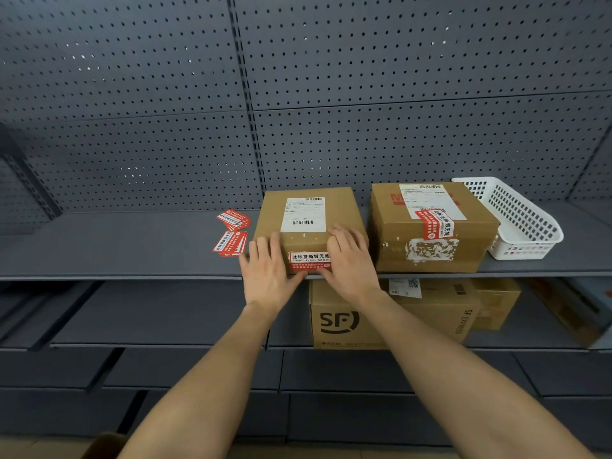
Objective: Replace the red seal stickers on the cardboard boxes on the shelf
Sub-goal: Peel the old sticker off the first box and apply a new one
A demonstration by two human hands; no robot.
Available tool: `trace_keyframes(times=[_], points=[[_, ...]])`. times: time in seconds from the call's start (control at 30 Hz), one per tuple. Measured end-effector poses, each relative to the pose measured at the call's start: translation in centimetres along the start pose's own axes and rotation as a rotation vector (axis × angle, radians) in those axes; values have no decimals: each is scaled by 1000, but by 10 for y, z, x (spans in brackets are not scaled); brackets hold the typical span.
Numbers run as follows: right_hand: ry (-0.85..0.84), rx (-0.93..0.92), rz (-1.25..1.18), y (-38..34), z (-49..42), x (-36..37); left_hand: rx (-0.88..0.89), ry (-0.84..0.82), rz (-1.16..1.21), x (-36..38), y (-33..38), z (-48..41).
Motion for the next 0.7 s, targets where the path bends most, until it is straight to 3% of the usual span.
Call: trace_keyframes(times=[0.17, 0.4, 0.57, 0.63, 0.7], points=[[-20, -163, -35, 17, 2, 1, 20, -10, 33, 0, -10, -3], [39, -108, -261, 25, -1, -19, 60, -27, 194, -2, -23, -15], [-13, 104, -477, 46, -17, -21, 41, -43, 364, -9, -29, -23], [55, 263, -518, 65, -28, -24, -115, 33, 451, -10, -46, -31], [50, 380, -498, 82, -35, -20, -291, 2, 518, 0, -61, -40]])
Point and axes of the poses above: each hand's wrist, its own z-axis away from the middle knuckle, its own x-axis out of the palm, y = z × x, the point moved 9 cm from there along -z, towards the middle knuckle, and after that the axes turned 9 degrees about z, right-handed, at the moved point
